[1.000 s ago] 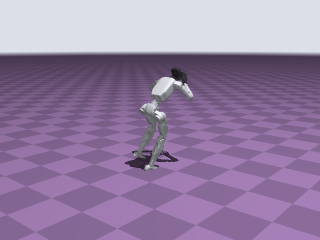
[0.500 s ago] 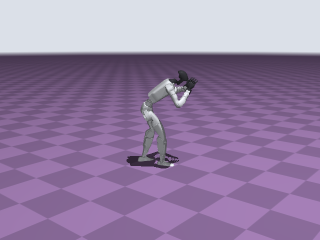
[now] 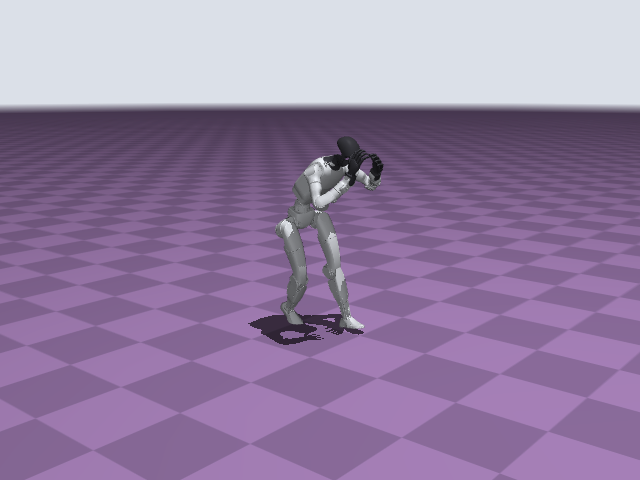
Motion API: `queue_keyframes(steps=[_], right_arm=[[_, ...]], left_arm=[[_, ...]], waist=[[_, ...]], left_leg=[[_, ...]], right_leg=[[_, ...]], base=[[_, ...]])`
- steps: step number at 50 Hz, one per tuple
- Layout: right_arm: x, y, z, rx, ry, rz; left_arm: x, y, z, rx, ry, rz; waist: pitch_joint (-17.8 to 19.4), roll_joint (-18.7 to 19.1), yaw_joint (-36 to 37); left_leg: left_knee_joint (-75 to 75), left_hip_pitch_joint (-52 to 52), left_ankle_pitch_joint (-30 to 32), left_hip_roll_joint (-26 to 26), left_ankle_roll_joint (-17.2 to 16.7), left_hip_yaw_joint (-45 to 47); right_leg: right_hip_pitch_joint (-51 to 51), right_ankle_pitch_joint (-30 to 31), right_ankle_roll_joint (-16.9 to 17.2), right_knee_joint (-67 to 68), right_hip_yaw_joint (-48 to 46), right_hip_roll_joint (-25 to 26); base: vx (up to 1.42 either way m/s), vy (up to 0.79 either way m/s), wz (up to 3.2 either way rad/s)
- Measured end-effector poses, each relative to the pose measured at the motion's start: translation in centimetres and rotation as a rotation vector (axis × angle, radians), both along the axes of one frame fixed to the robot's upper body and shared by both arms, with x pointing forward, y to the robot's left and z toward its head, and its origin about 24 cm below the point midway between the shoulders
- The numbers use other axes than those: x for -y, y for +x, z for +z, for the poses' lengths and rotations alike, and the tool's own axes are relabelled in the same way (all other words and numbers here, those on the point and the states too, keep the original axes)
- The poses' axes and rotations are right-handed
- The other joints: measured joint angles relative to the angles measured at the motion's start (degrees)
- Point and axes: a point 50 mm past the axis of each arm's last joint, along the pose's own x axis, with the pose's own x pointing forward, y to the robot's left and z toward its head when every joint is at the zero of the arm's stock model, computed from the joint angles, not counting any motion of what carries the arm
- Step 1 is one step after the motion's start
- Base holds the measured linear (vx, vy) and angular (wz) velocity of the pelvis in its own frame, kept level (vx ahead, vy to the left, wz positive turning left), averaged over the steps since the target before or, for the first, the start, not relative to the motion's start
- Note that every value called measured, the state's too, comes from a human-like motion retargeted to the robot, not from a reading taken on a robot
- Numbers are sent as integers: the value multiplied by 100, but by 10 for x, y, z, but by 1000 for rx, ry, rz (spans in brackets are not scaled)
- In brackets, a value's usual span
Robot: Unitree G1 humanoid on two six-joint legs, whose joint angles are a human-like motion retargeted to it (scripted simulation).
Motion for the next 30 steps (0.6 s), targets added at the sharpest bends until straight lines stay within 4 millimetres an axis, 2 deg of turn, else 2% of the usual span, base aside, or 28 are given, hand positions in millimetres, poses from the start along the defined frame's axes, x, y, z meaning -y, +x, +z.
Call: queue_keyframes(steps=[2,3,5,7,10,13,15,17,19,20,21,22,24,25,27,28,30], right_arm=[[1,-4,8,39,-18,-60],[0,-7,12,61,-35,-93],[10,-11,14,85,-22,-102],[7,-14,17,117,-40,-147],[-6,-16,25,156,-74,-235],[-7,-11,26,141,-75,-256],[-8,-4,24,103,-85,-263],[-7,0,16,64,-78,-221],[-7,-3,14,64,-90,-186],[-8,-5,14,67,-95,-167],[-8,-6,15,69,-98,-157],[-9,-7,15,68,-103,-145],[-16,-6,17,60,-114,-119],[-17,-6,17,54,-113,-109],[-19,-5,16,52,-107,-101],[-18,-5,16,55,-104,-102],[-16,-3,13,52,-96,-103]], left_arm=[[4,-4,5,27,-2,-10],[7,-8,8,58,-2,-5],[6,-13,12,64,-3,-21],[9,-14,10,101,27,7],[18,-17,7,153,64,-20],[19,-12,7,149,12,-46],[20,-9,5,126,-20,-77],[12,-2,3,99,-70,-24],[5,-2,1,76,-101,-13],[1,-2,0,63,-115,-5],[-2,-1,-1,48,-129,2],[-5,-1,-1,37,-130,2],[-8,-3,-1,28,-91,-12],[-10,-3,-1,25,-82,-6],[-11,-4,-1,19,-81,-25],[-11,-5,-1,19,-75,-33],[-11,-4,-2,14,-69,-40]], waist=[[0,188,19],[0,251,-87],[0,319,-204],[0,556,-352],[0,735,-694],[0,911,-1255],[0,965,-1574],[0,927,-1850],[0,870,-1887],[0,866,-1813],[0,849,-1682],[0,800,-1556],[0,575,-1361],[0,469,-1305],[0,325,-1284],[0,280,-1266],[0,268,-1162]], left_leg=[[414,-134,252,-58,243,-454],[1210,-487,-11,-102,394,-425],[2816,-860,-844,-208,652,-138],[3839,-1111,-1359,30,452,92],[3807,-1070,-1438,172,483,362],[3784,-751,-1335,-3,303,306],[3925,-485,-1358,-57,114,49],[4597,-304,-1125,-144,187,36],[5637,-526,-523,-104,314,146],[6248,-727,-187,13,350,178],[6809,-966,-19,72,296,134],[7287,-1194,8,108,225,91],[7722,-1599,-454,90,115,37],[7751,-1793,-635,85,161,38],[7105,-2161,-669,135,521,210],[6564,-2263,-701,230,581,384],[5152,-2226,-618,494,490,869]], right_leg=[[-915,931,129,1568,-214,-83],[-1432,1324,129,2257,-396,-285],[-2207,1160,120,3360,-359,-691],[-2910,584,-132,3462,-600,-987],[-3703,478,-170,1903,-922,-1459],[-3420,377,99,-1084,-740,-1678],[-2974,395,138,-2858,-557,-1708],[-2516,841,137,-3302,-711,-1983],[-2395,1175,63,-2866,-995,-2112],[-2418,1117,-43,-2482,-1064,-2025],[-2493,806,-134,-1992,-970,-1860],[-2560,525,-199,-1553,-867,-1692],[-2586,127,-219,-962,-660,-1395],[-2522,-27,-230,-759,-597,-1294],[-2253,-237,-273,-705,-596,-1246],[-2086,-342,-325,-740,-638,-1229],[-1610,-492,-366,-929,-777,-1131]], base=[[73,12,-113],[75,14,-63],[82,24,-66],[80,23,-100],[78,13,-55],[95,-7,44],[103,-35,54],[112,-21,-10],[108,-18,-103],[106,-22,-189],[104,-20,-218],[99,-19,-231],[96,-15,-196],[95,-8,-125],[94,-2,-60],[95,1,-34],[98,4,-50]])
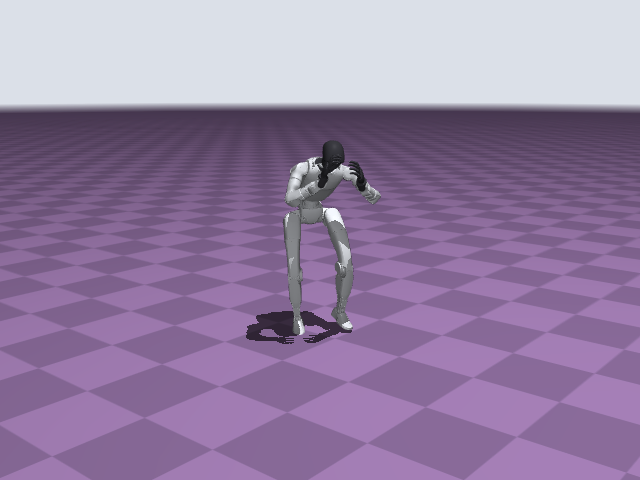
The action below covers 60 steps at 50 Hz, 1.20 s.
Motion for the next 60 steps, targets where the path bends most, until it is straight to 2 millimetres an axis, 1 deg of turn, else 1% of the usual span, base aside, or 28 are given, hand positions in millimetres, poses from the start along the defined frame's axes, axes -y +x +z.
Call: queue_keyframes(steps=[2,5,7,8,10,12,14,16,18,21,23,25,27,28,30,33,35,38,40,42,43,45,47,50,52,55,57,60], right_arm=[[-1,2,-2,-11,0,0],[3,7,-10,-44,-1,5],[3,8,-10,-52,5,1],[4,8,-10,-48,-2,-7],[2,7,-4,-35,-8,-55],[0,3,3,-17,-21,-70],[2,1,8,7,-25,-108],[4,0,10,28,-29,-142],[7,0,11,45,-37,-164],[8,6,8,23,-52,-189],[9,11,1,-14,-77,-174],[9,14,-3,-47,-95,-159],[8,14,-2,-65,-97,-152],[9,12,-1,-58,-99,-140],[10,7,0,-37,-103,-118],[8,6,1,-34,-98,-106],[20,8,-8,-27,-22,-85],[25,8,-12,-22,-9,-119],[27,10,-14,-26,5,-124],[29,12,-17,-42,13,-115],[29,12,-19,-51,11,-110],[34,12,-23,-61,7,-107],[33,9,-19,-45,-19,-128],[31,6,-13,-20,-55,-191],[31,5,-9,0,-66,-240],[32,4,-7,28,-81,-278],[21,9,-1,8,-128,-315],[22,14,0,-15,-123,-329]], left_arm=[[2,2,-1,-12,9,-23],[4,7,-5,-32,19,-28],[7,9,-5,-56,20,-68],[8,8,-4,-47,27,-64],[13,8,-1,-61,-11,-95],[15,1,5,-37,10,-125],[18,-1,7,-17,32,-126],[22,-1,6,4,49,-114],[25,1,3,24,54,-99],[29,6,-1,14,33,-114],[29,13,-7,15,37,-63],[27,18,-12,0,31,-35],[24,18,-10,-29,9,-53],[21,17,-9,-31,5,-42],[14,15,-7,-42,-13,-25],[9,13,-7,-58,-7,1],[0,13,-8,-78,-51,13],[1,14,-12,-104,-42,-10],[0,16,-11,-131,-48,-45],[-2,19,-13,-162,-55,-67],[-3,20,-14,-172,-54,-72],[-2,22,-17,-185,-55,-61],[1,18,-11,-171,-62,-97],[7,13,-4,-142,-67,-127],[11,13,-2,-131,-59,-141],[16,15,-3,-101,-18,-115],[29,15,-6,-96,50,-155],[32,22,-9,-104,33,-134]], waist=[[0,23,258],[0,371,654],[0,443,909],[0,548,910],[0,453,949],[0,352,684],[0,427,450],[0,579,242],[0,778,-53],[0,732,-535],[0,720,-930],[0,663,-1075],[0,470,-1067],[0,415,-1075],[0,329,-1056],[0,210,-893],[0,155,-697],[0,41,-288],[0,-6,26],[0,54,353],[0,104,463],[0,254,582],[0,308,515],[0,325,225],[0,432,-25],[0,725,-353],[0,673,-520],[0,643,-1022]], left_leg=[[-2009,410,140,184,-87,586],[-3911,964,13,325,-555,908],[-4667,1459,383,213,-409,657],[-4301,1387,439,193,-337,466],[-4355,1570,842,-101,307,362],[-3547,1331,478,-355,332,345],[-2889,1240,15,-529,235,296],[-2572,1327,-318,-676,184,238],[-2299,1422,-525,-844,141,122],[-2519,2011,-664,-1399,94,-29],[-1903,2244,-979,-1478,-179,-174],[-974,2259,-1189,-1367,-377,-232],[63,1970,-685,-1437,-406,-153],[718,1711,-224,-1425,-455,27],[1726,1196,572,-1276,-340,441],[2390,378,243,-677,143,554],[2023,176,-54,-529,319,376],[-162,239,-70,-452,184,275],[-2288,718,93,-265,84,516],[-4114,1360,166,-88,-180,725],[-4685,1617,187,-47,-294,718],[-5092,2006,316,-60,-230,584],[-4860,1964,574,-141,85,483],[-3980,1682,490,-488,486,225],[-3273,1491,90,-700,489,20],[-2370,1393,-536,-850,315,-128],[-2690,1547,-530,-1087,175,-174],[-2637,2078,-670,-1675,73,-336]], right_leg=[[429,12,24,-233,-13,238],[1137,-39,23,-228,38,672],[1021,200,-87,592,165,697],[834,490,-150,1204,93,609],[1,1373,-168,2659,316,234],[-757,1714,30,3550,702,117],[-1253,1436,95,3711,1015,216],[-1507,1174,48,3093,1041,182],[-1463,1078,7,1776,773,-9],[-945,1102,347,-1015,482,-279],[-443,897,497,-2431,265,-193],[-148,863,503,-2934,323,78],[64,1504,503,-2949,396,60],[151,1729,503,-2843,407,-75],[106,1541,398,-2192,544,-347],[-170,827,354,-823,580,-245],[66,527,382,-325,487,-165],[495,283,253,-367,368,-28],[850,165,277,-437,318,143],[1318,14,337,-434,352,409],[1536,-53,301,-391,369,513],[1774,-65,32,51,295,562],[1183,504,-221,1307,147,359],[-13,1844,-32,3158,325,-48],[-672,1708,124,3577,654,28],[-1238,1084,45,2885,746,49],[-1486,1167,176,1349,733,-27],[-1040,1219,409,-1351,439,-416]], base=[[99,10,-100],[104,29,-114],[96,36,-97],[91,41,-39],[86,39,-3],[88,34,73],[91,34,88],[90,34,79],[91,29,110],[98,14,136],[107,-23,153],[103,-41,67],[98,-13,10],[103,20,-4],[103,29,-19],[94,0,-35],[97,-6,-29],[95,-2,-41],[99,7,-74],[107,18,-88],[106,27,-52],[100,34,0],[90,37,50],[90,32,116],[93,26,140],[94,24,117],[88,18,99],[106,3,175]])
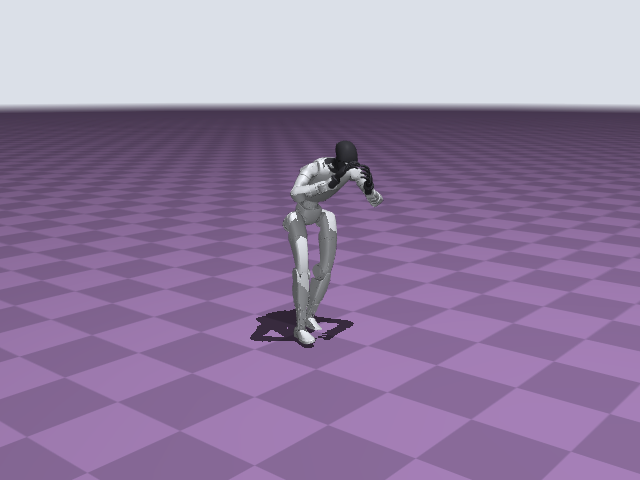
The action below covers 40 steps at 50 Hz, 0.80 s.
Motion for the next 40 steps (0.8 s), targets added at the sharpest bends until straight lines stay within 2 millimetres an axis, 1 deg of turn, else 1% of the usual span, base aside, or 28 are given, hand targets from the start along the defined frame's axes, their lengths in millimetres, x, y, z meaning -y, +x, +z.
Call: queue_keyframes(steps=[2,3,4,5,6,7,8,9,10,12,13,14,15,17,18,20,22,23,25,27,28,30,32,33,35,36,38,40], right_arm=[[-1,5,-4,-43,1,16],[0,7,-5,-59,0,21],[-3,7,-6,-72,-14,35],[-6,7,-7,-85,-34,54],[-7,5,-5,-84,-33,68],[-8,3,-3,-77,-32,83],[-8,-1,-1,-59,-31,101],[-6,-4,-1,-45,-23,118],[-3,-6,-1,-32,-11,133],[4,-8,-7,-24,32,165],[4,-8,-8,-26,38,170],[8,-6,-6,12,65,94],[15,-4,-2,71,103,-22],[8,-10,-10,-6,48,154],[9,-11,-10,-1,50,159],[10,-11,-10,7,59,168],[10,-9,-13,-4,71,180],[10,-8,-15,-13,73,189],[3,-6,-14,-38,44,186],[9,-7,-15,-27,54,180],[5,-6,-13,-33,27,158],[-3,-4,-7,-33,-20,103],[6,-7,-5,-4,0,76],[9,-8,-6,4,6,68],[12,-9,-7,13,10,53],[12,-9,-9,17,6,49],[12,-7,-10,21,10,38],[9,-4,-12,5,-12,28]], left_arm=[[0,5,-5,-21,-5,18],[0,6,-6,-28,-5,25],[-1,7,-7,-23,10,37],[-1,7,-7,-13,33,52],[-3,7,-6,-18,31,55],[-5,6,-4,-21,28,59],[-9,5,-2,-22,23,67],[-14,4,-1,-33,8,79],[-20,3,0,-48,-11,93],[-29,1,-3,-79,-39,116],[-30,0,-4,-84,-37,113],[-29,0,-6,-87,-35,114],[-28,0,-8,-89,-35,116],[-25,-4,-6,-74,-31,80],[-25,-5,-4,-65,-29,76],[-25,-7,-1,-56,-34,64],[-27,-5,0,-68,-43,57],[-28,-4,0,-74,-46,58],[-24,-3,0,-81,-21,44],[-27,-3,2,-85,-46,47],[-23,-4,2,-81,-27,27],[-13,-7,5,-55,0,-14],[-16,-8,9,-45,-30,-6],[-16,-8,9,-44,-37,1],[-15,-7,7,-37,-29,7],[-13,-6,5,-19,-16,27],[-10,-5,3,-6,-6,35],[-4,-3,-2,26,34,62]], waist=[[0,-54,-316],[0,-88,-385],[0,-136,-459],[0,-191,-536],[0,-238,-534],[0,-270,-531],[0,-275,-526],[0,-241,-474],[0,-189,-400],[0,-105,-161],[0,-98,-52],[0,-117,43],[0,-148,132],[0,-234,305],[0,-270,409],[0,-344,668],[0,-407,992],[0,-398,1125],[0,-349,1288],[0,-258,1335],[0,-268,1323],[0,-328,1166],[0,-194,872],[0,-91,737],[0,74,532],[0,183,413],[0,290,234],[0,342,-42]], left_leg=[[544,263,-272,-110,-281,-267],[957,308,-383,-106,-414,-317],[1589,214,-399,-94,-522,-236],[2332,49,-369,-77,-618,-89],[3021,-180,-7,-82,-620,65],[3661,-410,419,-63,-621,239],[4203,-643,976,3,-621,451],[4676,-834,1312,162,-537,590],[5116,-1004,1537,365,-410,692],[5687,-1400,1103,838,-203,481],[5693,-1616,855,976,-124,389],[5467,-1735,682,996,-6,374],[5123,-1805,547,957,132,396],[3926,-1986,477,1064,204,415],[3136,-1963,496,1198,232,516],[1195,-1639,599,1459,142,861],[-742,-966,647,1590,-125,1138],[-1376,-671,637,1654,-217,1216],[-2019,-294,777,1803,-214,1420],[-1921,-30,1126,1767,128,1543],[-1863,-36,1315,1718,251,1547],[-1445,-262,1316,1484,407,1448],[-551,-433,800,1248,397,1218],[-176,-474,550,1165,350,1106],[129,-436,248,992,286,965],[350,-439,83,949,243,922],[386,-283,-81,746,194,829],[553,-137,-251,532,-12,763]], right_leg=[[415,-164,94,-1350,-312,75],[530,-300,94,-1648,-315,171],[647,-311,94,-1778,-275,213],[766,-260,94,-1823,-212,228],[863,70,94,-1750,-158,172],[932,335,94,-1605,-93,80],[944,471,94,-1317,-3,-85],[871,348,91,-731,74,-149],[754,95,85,5,146,-162],[719,-307,92,1103,-36,144],[773,-434,94,1367,-125,227],[909,-619,67,1548,-147,188],[1085,-832,27,1688,-135,87],[1379,-1118,-306,1636,-254,102],[1548,-1203,-407,1564,-318,147],[1932,-1294,-400,1362,-379,296],[2438,-1362,-263,1167,-288,495],[2667,-1398,-238,1148,-246,587],[2760,-1347,-330,1481,-224,713],[2472,-837,-539,2582,-291,500],[2088,-359,-528,3235,-284,360],[1197,442,-384,4402,-101,57],[713,295,-301,4967,217,32],[528,53,-298,5032,339,86],[152,-205,-337,4676,486,152],[74,-247,-347,4214,436,142],[12,-220,-313,2941,343,116],[240,-180,-200,1223,-33,3]], base=[[112,-44,173],[109,-50,121],[107,-39,91],[106,-18,64],[106,-4,45],[110,13,29],[113,18,12],[115,19,-12],[110,-1,-49],[102,-19,-67],[100,-10,-39],[101,5,-7],[97,9,13],[89,1,6],[88,-1,-17],[93,5,-50],[101,17,-88],[101,27,-83],[96,36,-55],[91,42,4],[84,41,36],[82,38,92],[89,34,165],[89,32,157],[87,30,131],[86,27,121],[86,22,115],[90,13,134]])
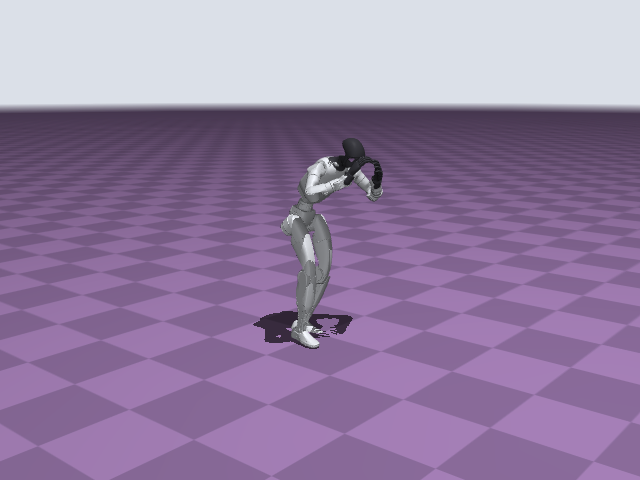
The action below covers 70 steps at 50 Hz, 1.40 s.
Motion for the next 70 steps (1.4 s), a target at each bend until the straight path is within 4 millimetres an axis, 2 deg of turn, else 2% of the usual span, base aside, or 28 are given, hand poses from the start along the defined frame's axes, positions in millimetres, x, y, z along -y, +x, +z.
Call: queue_keyframes(steps=[2,6,8,10,13,15,17,19,23,25,28,30,33,35,38,40,43,45,47,48,50,54,58,60,63,65,68,70], right_arm=[[3,3,0,-14,32,-1],[2,6,-3,-66,29,39],[1,2,-4,-65,21,78],[1,-4,-2,-42,14,116],[-1,-5,-1,-37,24,137],[-8,-3,2,-52,6,133],[-2,5,12,56,82,-84],[-6,-1,1,-35,47,145],[5,-1,-9,-45,90,172],[-8,3,-5,-70,42,153],[-8,3,1,-47,38,119],[-8,2,5,-31,25,75],[5,-4,3,15,52,35],[-4,-2,4,-2,-9,2],[-4,-4,7,20,-19,-13],[-5,-3,7,14,-33,-14],[-8,0,4,-21,-64,4],[-10,5,3,-64,-77,7],[-14,5,3,-89,-107,25],[-15,2,4,-84,-117,42],[-17,-6,9,-53,-135,70],[-19,-7,12,-34,-114,83],[-16,-7,12,-9,-62,91],[-15,-5,11,-2,-31,102],[-12,-1,5,-19,4,123],[-9,-1,4,-24,11,117],[-5,-1,6,-15,3,48],[-4,-2,8,-17,-9,23]], left_arm=[[-3,3,0,-47,-56,-30],[-6,9,-5,-78,-49,15],[-12,8,-6,-81,-49,40],[-20,4,-4,-84,-79,46],[-25,3,-4,-98,-99,46],[-18,3,-6,-91,-67,24],[-18,4,-4,-88,-71,16],[-21,5,-3,-107,-101,-13],[-29,7,-8,-157,-134,-26],[-19,8,-10,-160,-80,-62],[-13,7,-2,-137,-94,-86],[-8,3,2,-107,-102,-110],[-13,-1,5,-85,-152,-95],[2,-2,1,-8,-25,-51],[7,-4,2,32,7,-36],[9,-3,1,46,22,-19],[9,1,-1,45,39,17],[9,4,-2,7,18,4],[6,5,-1,8,29,38],[4,4,0,18,36,57],[-2,-2,4,37,26,75],[-7,-6,6,36,10,72],[-8,-6,6,6,-11,14],[-10,-5,5,-29,-25,-28],[-13,1,2,-99,-42,-70],[-11,2,1,-115,-38,-87],[-3,-1,4,-85,-48,-106],[1,-6,9,-64,-45,-138]], waist=[[0,-214,-187],[0,-505,-418],[0,-572,-450],[0,-614,-457],[0,-614,-304],[0,-767,-224],[0,-884,-26],[0,-926,259],[0,-914,946],[0,-850,1130],[0,-583,1122],[0,-506,957],[0,-205,639],[0,28,470],[0,151,256],[0,110,-16],[0,-82,-295],[0,-291,-363],[0,-435,-533],[0,-433,-610],[0,-408,-671],[0,-448,-493],[0,-591,-39],[0,-617,304],[0,-541,870],[0,-411,1068],[0,-263,946],[0,-155,666]], left_leg=[[-248,485,0,-462,117,-171],[1651,373,-172,-317,-145,-208],[3094,-73,465,-117,-118,97],[4096,-570,1450,113,66,521],[4905,-1512,1336,441,66,209],[4541,-2049,1135,389,6,-15],[3540,-2197,1074,455,56,-143],[2112,-2004,1034,728,120,-66],[-1313,-785,989,1223,-77,694],[-2468,-379,1244,1290,-300,838],[-2656,-119,1624,1117,114,702],[-2276,-215,1425,839,394,482],[-1200,-282,748,500,463,83],[-331,-557,188,560,136,-23],[-311,-183,-111,193,111,-131],[-425,271,-273,-191,24,-190],[-182,899,-623,-407,-261,-244],[38,1243,-583,-589,-323,-365],[1311,962,-133,-663,-480,-199],[2102,607,339,-638,-547,-14],[3303,-154,1329,-453,-590,478],[4417,-1498,1028,631,-294,639],[2464,-2036,914,1281,-186,523],[479,-1805,1002,1530,-194,435],[-2281,-885,1529,1865,-488,262],[-2777,-527,1973,1974,-532,430],[-2275,-483,1892,1520,-271,695],[-1679,-625,1503,1092,-234,596]], right_leg=[[344,70,294,-1629,-303,-86],[887,295,295,-2891,-34,560],[1119,795,295,-2811,194,515],[1005,710,162,-2082,271,194],[603,27,198,-519,195,298],[509,-184,268,-137,162,252],[680,-430,82,-58,58,245],[1018,-595,-13,-132,-81,359],[1943,-866,63,-304,-203,728],[2034,-913,-43,-140,-257,934],[1431,-240,-292,1472,-458,648],[696,754,-28,2648,-238,348],[119,782,169,3325,320,329],[-216,332,85,2963,310,399],[-192,228,64,1079,275,367],[143,294,245,-571,-17,208],[598,66,295,-2410,-677,485],[829,203,295,-2912,-305,839],[1167,760,295,-3026,267,798],[1223,951,295,-2936,429,621],[915,722,223,-2085,648,233],[424,-97,289,-309,524,223],[583,-368,218,-75,629,199],[726,-442,185,-43,745,318],[1127,-706,89,212,896,522],[1109,-671,-205,786,858,467],[254,261,-562,2470,884,-67],[-318,550,-383,3343,1295,-69]], base=[[92,-14,121],[95,-40,77],[101,22,16],[96,39,-1],[85,5,-13],[77,-1,9],[79,-1,-6],[85,2,-39],[91,16,-67],[83,33,-40],[78,40,68],[79,37,155],[88,33,170],[86,32,114],[89,29,110],[98,17,146],[101,-20,112],[103,-31,77],[107,20,67],[104,59,45],[98,62,16],[89,17,-18],[83,22,-51],[86,32,-113],[92,52,-134],[85,67,-52],[78,72,77],[79,66,160]])
